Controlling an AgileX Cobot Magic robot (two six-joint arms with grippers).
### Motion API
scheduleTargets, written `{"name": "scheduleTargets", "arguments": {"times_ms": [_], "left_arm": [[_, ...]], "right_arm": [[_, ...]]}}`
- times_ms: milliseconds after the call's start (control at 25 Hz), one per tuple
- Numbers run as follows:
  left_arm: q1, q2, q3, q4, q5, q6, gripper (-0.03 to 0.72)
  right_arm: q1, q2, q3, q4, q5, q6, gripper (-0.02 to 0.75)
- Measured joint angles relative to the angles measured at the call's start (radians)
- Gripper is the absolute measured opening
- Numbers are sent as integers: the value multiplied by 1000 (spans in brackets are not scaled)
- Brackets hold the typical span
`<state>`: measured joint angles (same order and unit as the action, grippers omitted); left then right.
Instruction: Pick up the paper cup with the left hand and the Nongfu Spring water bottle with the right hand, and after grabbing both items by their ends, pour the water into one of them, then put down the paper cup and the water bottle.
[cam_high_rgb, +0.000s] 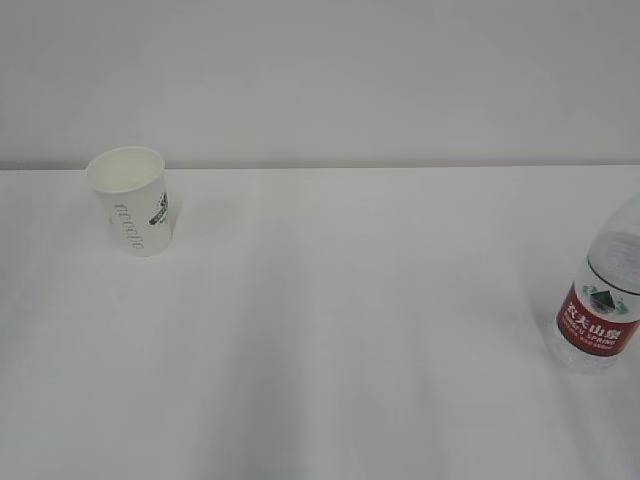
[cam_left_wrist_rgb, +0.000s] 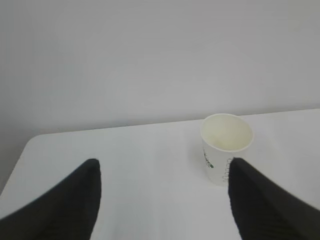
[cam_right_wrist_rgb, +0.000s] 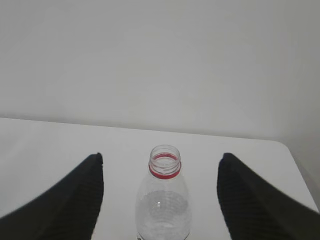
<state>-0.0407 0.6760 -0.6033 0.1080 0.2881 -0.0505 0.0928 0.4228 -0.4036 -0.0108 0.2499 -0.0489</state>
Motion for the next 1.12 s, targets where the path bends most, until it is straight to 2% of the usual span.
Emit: {"name": "scheduleTargets", "arguments": {"times_ms": [200,400,600,880,1120], "left_arm": [[0,72,29,43,-127,0,579],[0,124,172,51,-343,0,579],[0,203,223,54,-525,0,579],[0,333,223,50,-648,0,579],[0,407,252,-32,-690,0,579]], "right_arm": [[0,2,48,-2,-103,0,534],[0,46,81,-2,-209,-2,534],[0,139,90,-6,-250,-2,535],[0,228,90,-34,-295,-4,534],[0,237,111,-42,-322,-4,534]]}}
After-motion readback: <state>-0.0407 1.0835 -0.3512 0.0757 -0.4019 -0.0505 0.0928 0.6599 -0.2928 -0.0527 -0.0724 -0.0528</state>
